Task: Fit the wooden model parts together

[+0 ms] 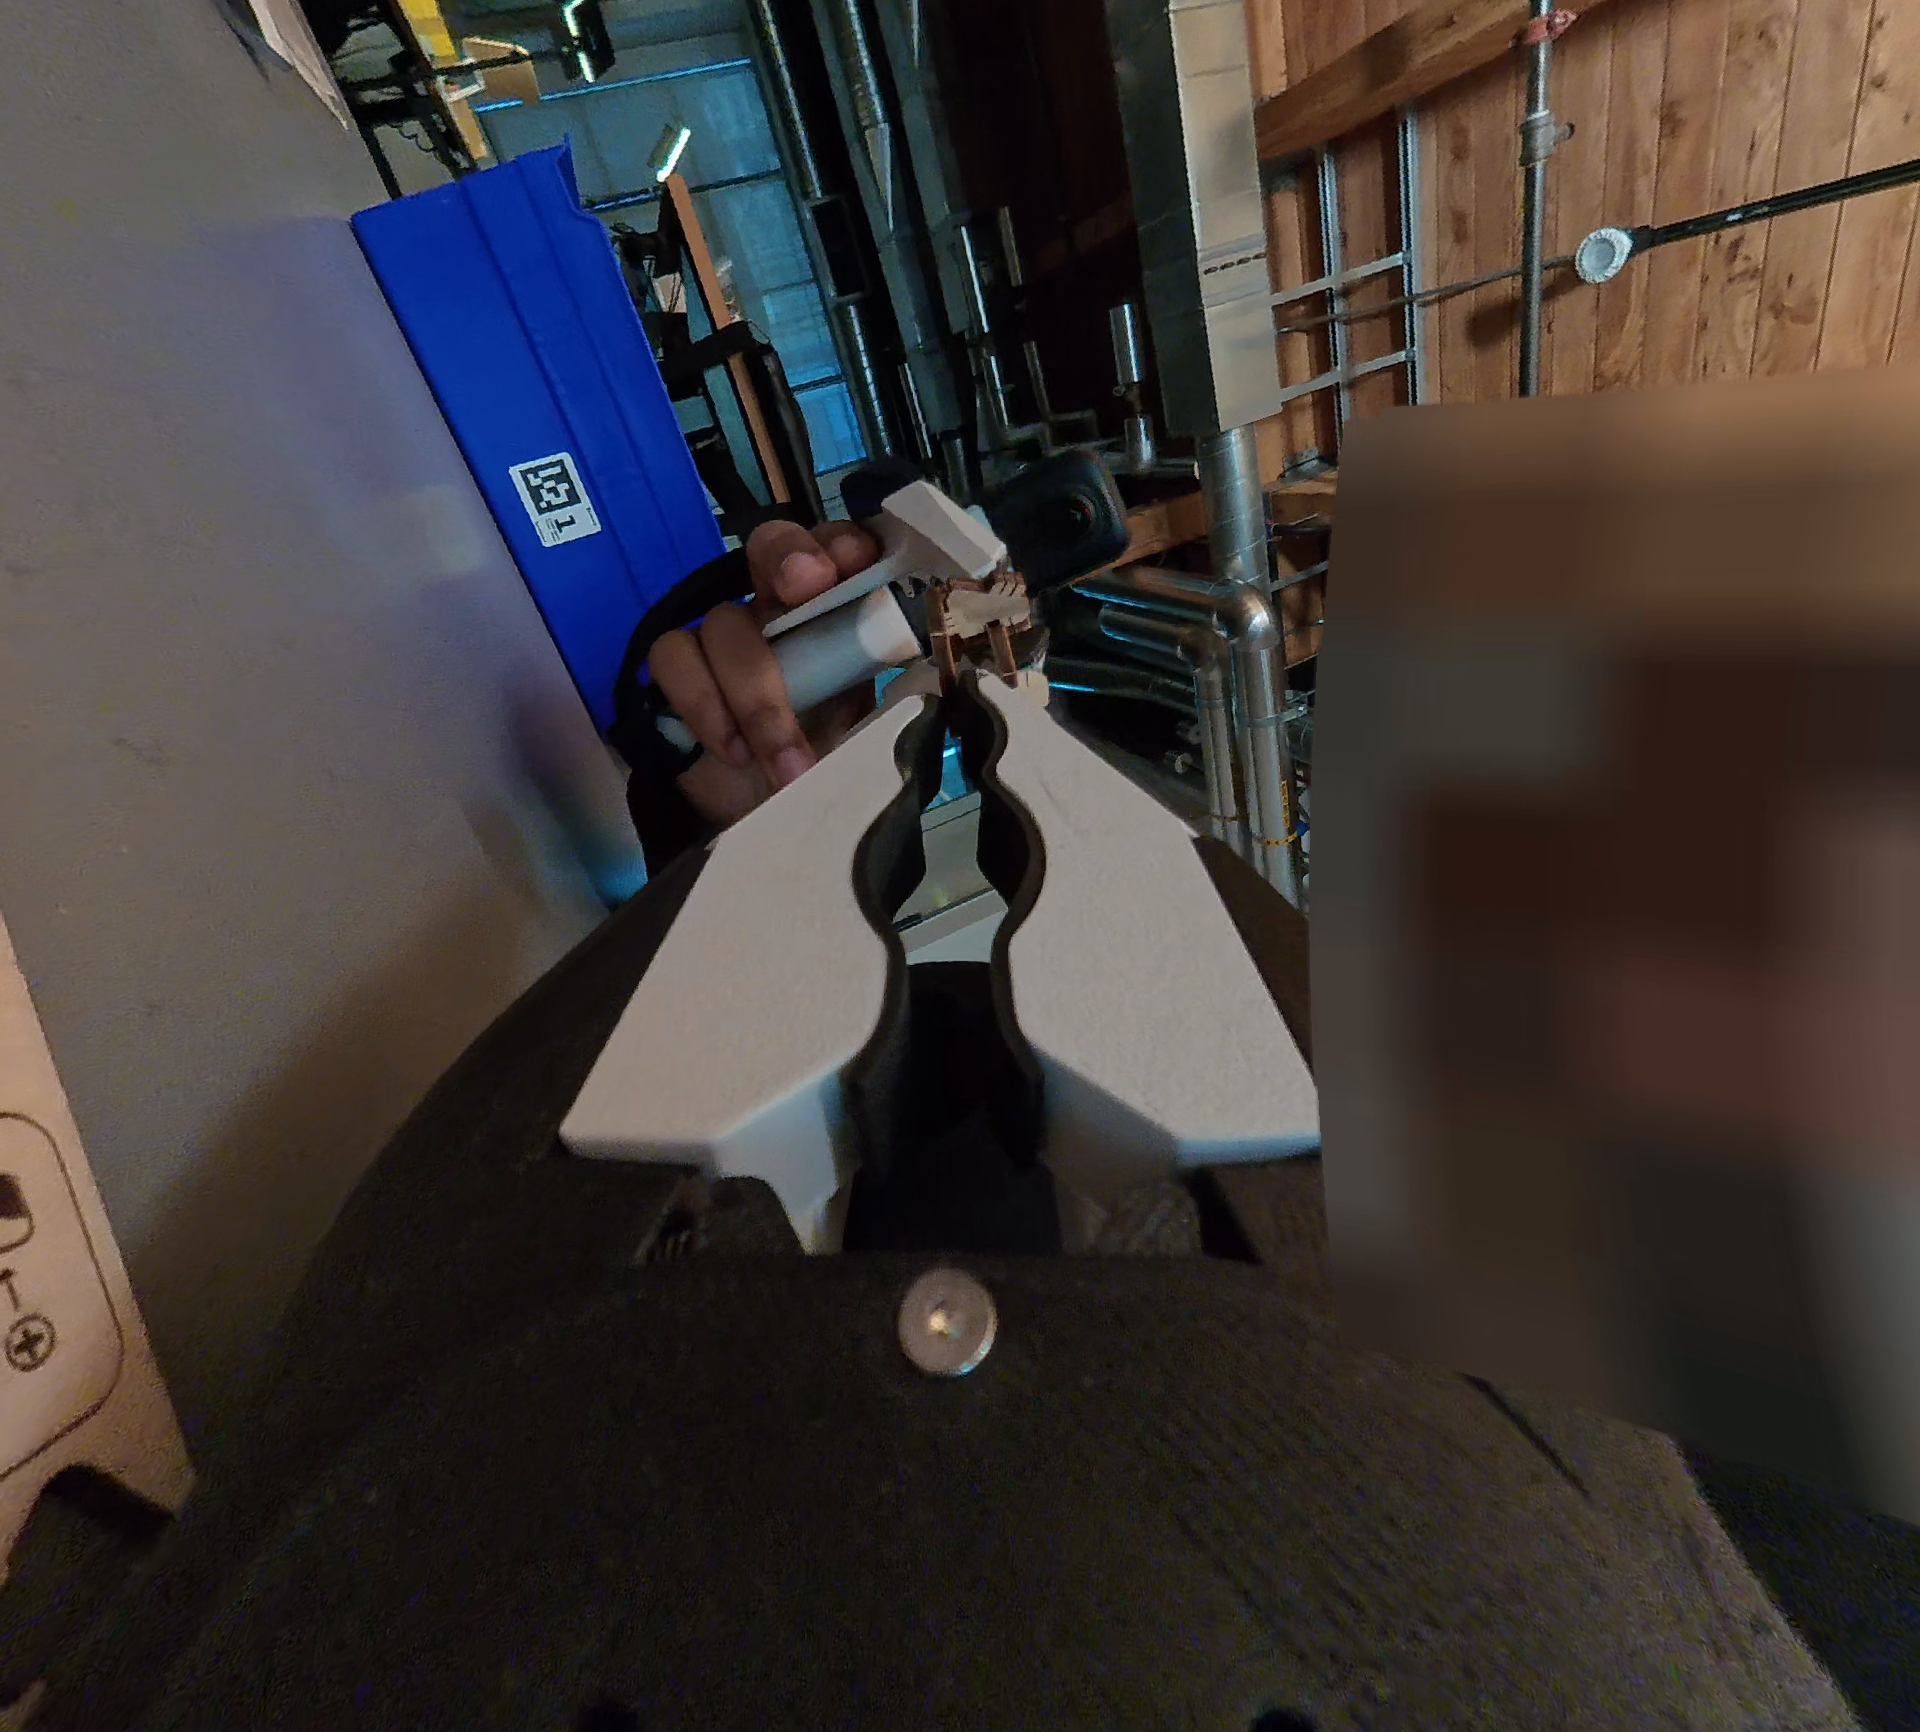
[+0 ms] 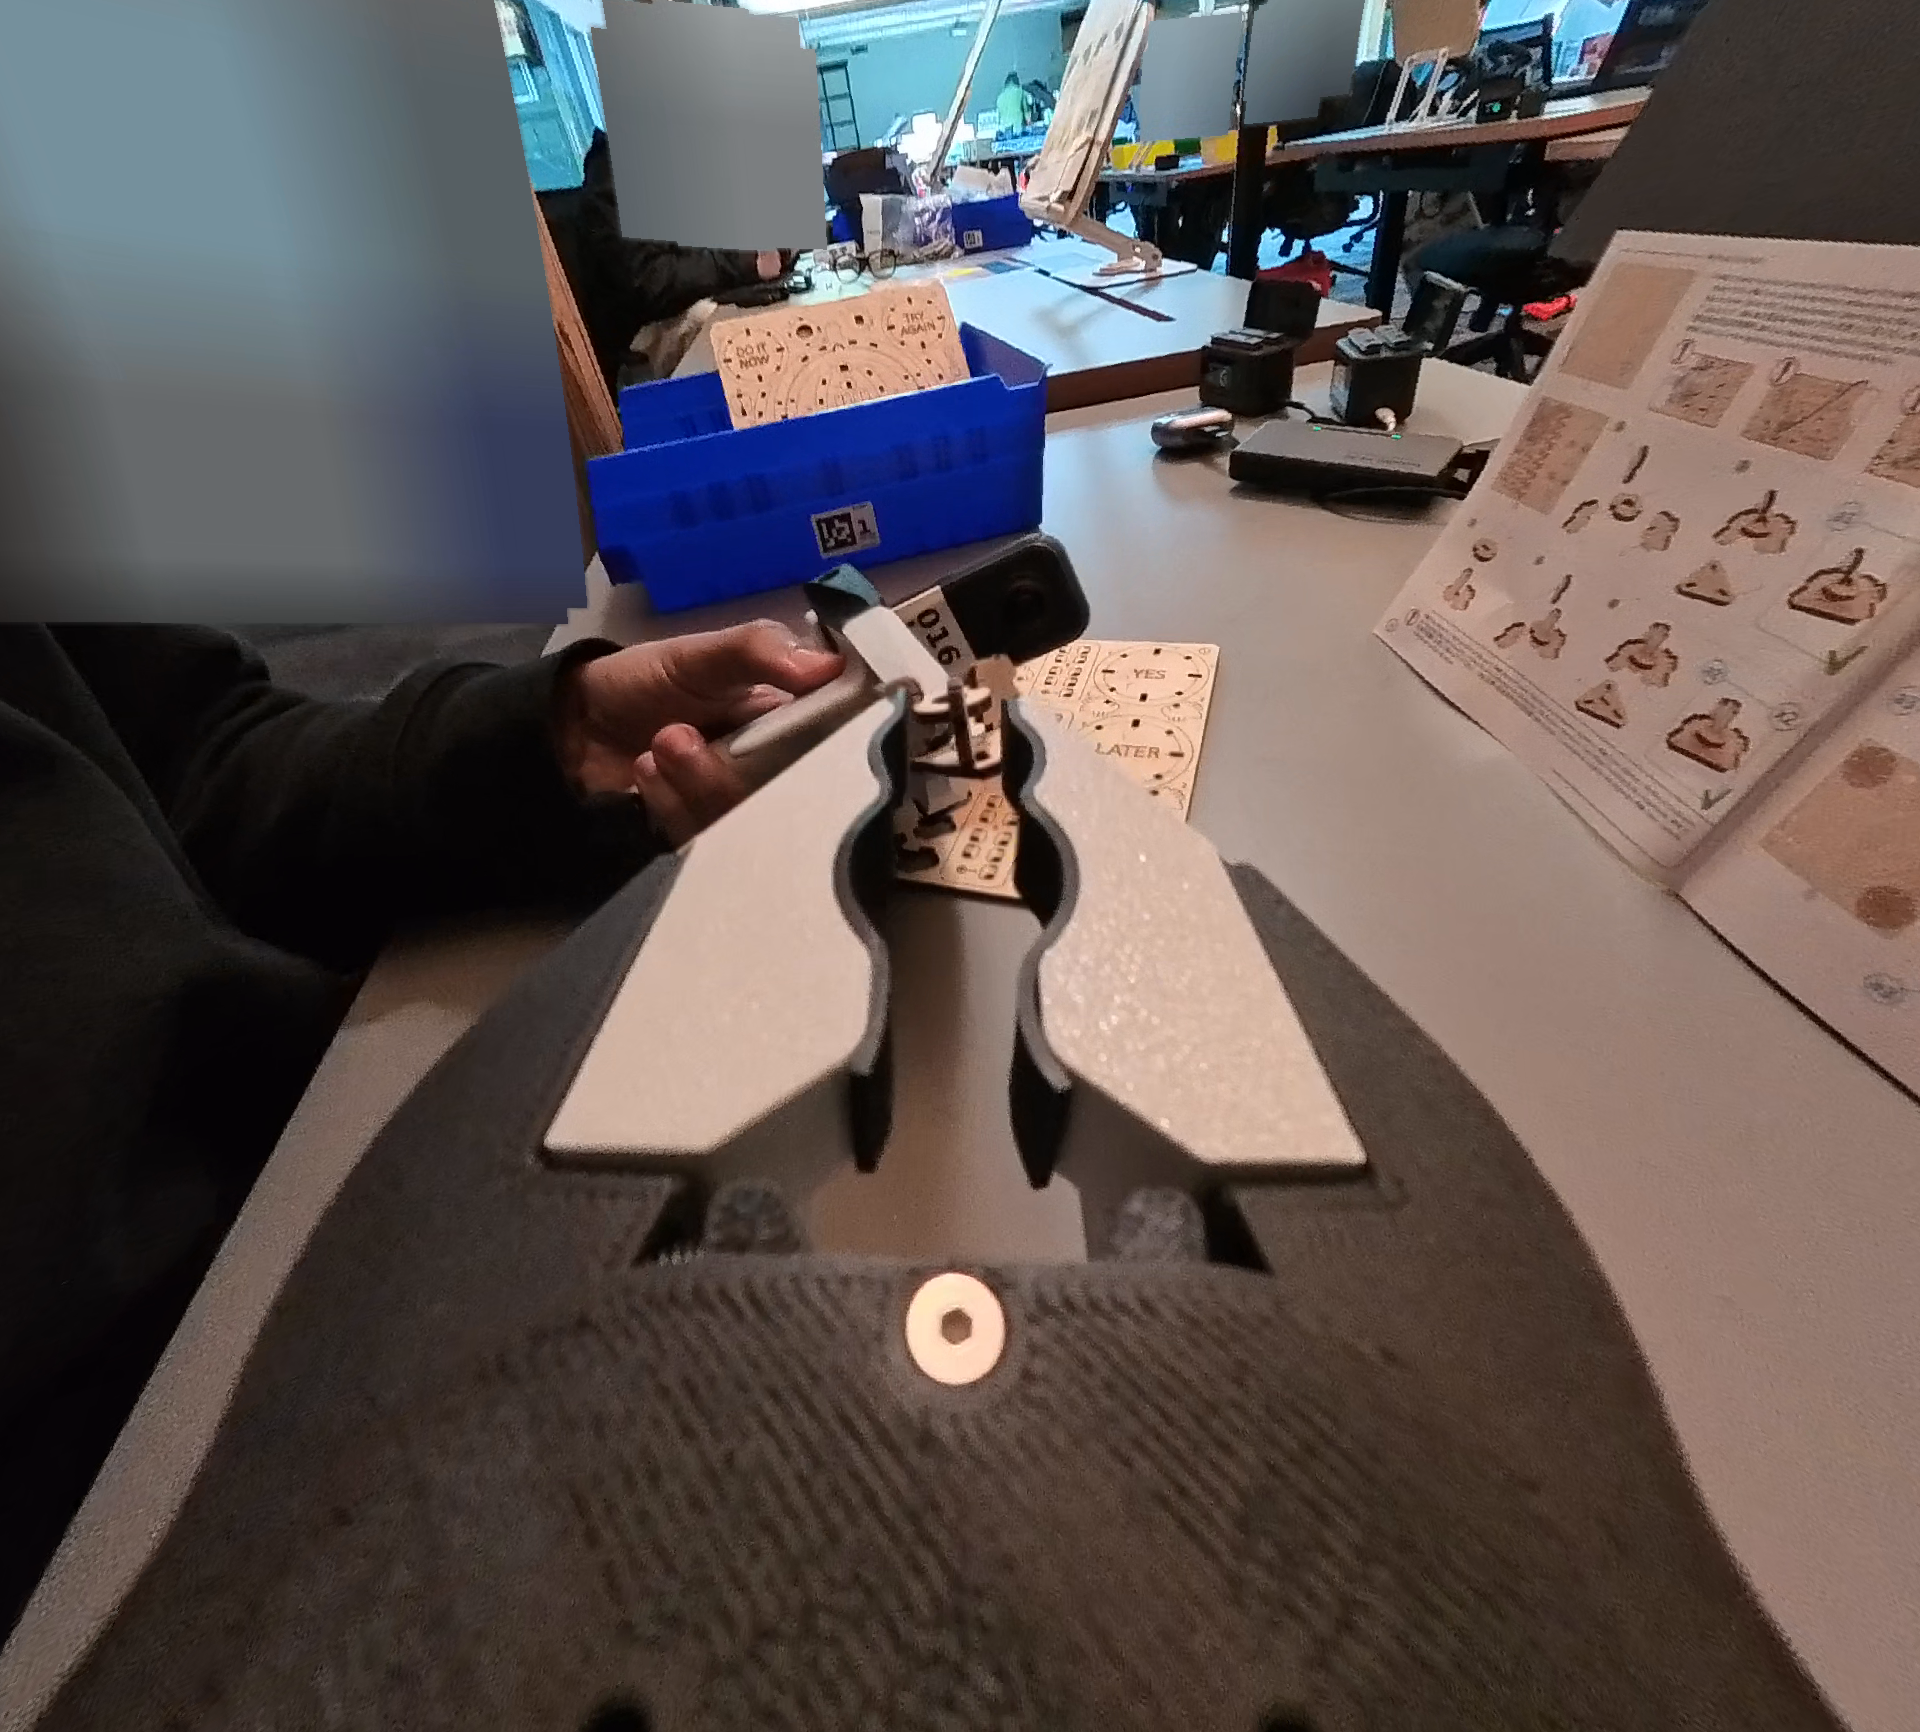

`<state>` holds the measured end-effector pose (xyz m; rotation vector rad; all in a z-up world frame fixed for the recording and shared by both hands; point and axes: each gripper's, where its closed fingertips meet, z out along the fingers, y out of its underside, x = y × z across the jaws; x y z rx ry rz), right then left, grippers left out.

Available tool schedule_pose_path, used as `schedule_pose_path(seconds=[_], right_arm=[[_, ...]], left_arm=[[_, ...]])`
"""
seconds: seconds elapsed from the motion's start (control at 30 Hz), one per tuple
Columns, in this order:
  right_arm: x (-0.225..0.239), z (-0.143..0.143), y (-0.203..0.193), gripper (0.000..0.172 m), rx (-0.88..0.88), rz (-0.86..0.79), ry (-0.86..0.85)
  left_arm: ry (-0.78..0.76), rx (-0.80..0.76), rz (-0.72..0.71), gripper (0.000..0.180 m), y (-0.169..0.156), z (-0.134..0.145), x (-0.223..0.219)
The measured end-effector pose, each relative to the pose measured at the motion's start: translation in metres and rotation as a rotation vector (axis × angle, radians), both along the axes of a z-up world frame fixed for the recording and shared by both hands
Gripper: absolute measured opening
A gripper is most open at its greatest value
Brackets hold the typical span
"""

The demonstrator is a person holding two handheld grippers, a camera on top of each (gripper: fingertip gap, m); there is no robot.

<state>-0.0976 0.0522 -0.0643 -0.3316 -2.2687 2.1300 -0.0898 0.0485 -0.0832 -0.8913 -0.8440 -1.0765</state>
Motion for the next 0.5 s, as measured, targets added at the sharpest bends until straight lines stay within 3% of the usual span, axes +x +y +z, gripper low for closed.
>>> schedule_pose_path(seconds=[0.03,0.23,0.5], right_arm=[[0.0007,-0.0015,-0.0006,0.013,0.012,0.003,0.005],[0.0037,-0.0057,-0.0028,0.001,0.053,0.008,0.038],[0.0057,0.002,-0.0039,0.0,-0.032,0.023,0.02]], left_arm=[[0.006,-0.013,-0.002,0.002,0.0011,-0.001,0.0007],[0.023,-0.046,0.002,0.002,0.0023,-0.0034,0.0013],[0.008,0.0,-0.016,0.002,0.0014,0.0007,0.0026]])
